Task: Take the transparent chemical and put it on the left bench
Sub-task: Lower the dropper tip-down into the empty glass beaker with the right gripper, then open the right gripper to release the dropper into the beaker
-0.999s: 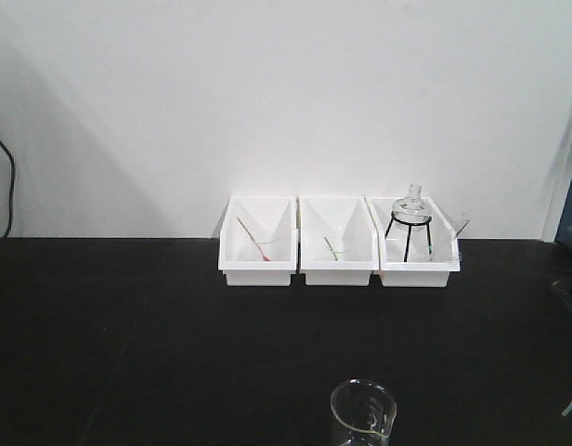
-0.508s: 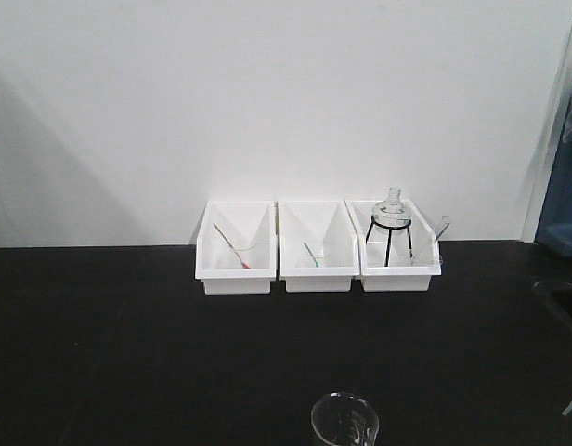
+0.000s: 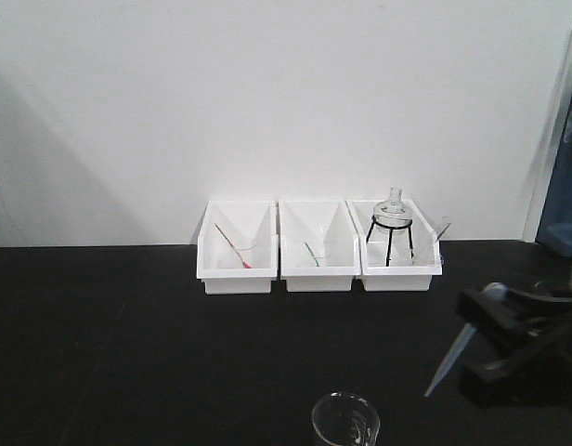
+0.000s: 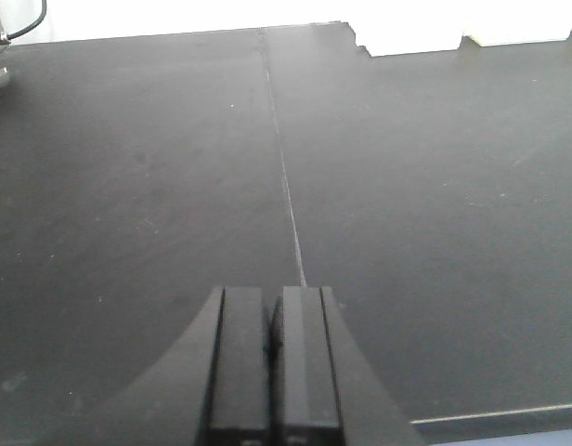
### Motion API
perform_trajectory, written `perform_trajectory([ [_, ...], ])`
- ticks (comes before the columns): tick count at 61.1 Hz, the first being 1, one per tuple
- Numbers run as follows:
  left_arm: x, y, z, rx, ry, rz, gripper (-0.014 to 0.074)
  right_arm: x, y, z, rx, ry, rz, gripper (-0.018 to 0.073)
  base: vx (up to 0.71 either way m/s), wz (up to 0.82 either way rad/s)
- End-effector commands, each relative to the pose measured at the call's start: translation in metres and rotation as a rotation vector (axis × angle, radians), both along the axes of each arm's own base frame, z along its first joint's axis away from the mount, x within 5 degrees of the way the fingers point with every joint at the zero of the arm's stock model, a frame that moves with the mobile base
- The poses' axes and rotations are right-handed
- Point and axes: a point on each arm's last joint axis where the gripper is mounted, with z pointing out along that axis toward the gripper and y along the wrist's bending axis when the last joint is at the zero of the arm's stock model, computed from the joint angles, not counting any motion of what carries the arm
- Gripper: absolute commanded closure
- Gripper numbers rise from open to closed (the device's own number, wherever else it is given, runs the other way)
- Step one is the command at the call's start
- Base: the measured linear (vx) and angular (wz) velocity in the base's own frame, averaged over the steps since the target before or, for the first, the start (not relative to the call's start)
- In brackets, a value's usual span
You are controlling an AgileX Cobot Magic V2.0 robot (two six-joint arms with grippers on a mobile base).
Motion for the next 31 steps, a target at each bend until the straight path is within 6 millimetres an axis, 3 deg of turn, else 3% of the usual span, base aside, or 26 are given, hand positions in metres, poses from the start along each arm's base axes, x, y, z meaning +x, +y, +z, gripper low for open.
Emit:
perform_trajectory([
  [1,-0.001,0.000,0.003,-0.014,-0.081,-0.001,0.0600,0.023,0.016,0.007,0.015,-0.031,0.082,0.0562,0.00,0.00],
  [18,-0.001,0.000,0.003,-0.014,-0.081,-0.001,0.0600,0.094,0.052,-0.026,0.006,0.051,0.181,0.0562,0.00,0.00],
  [31,-0.001,0.000,0.003,-0.014,-0.081,-0.001,0.0600,0.122,0.064,-0.069,-0.034,0.143,0.213,0.0554,0.00,0.00],
])
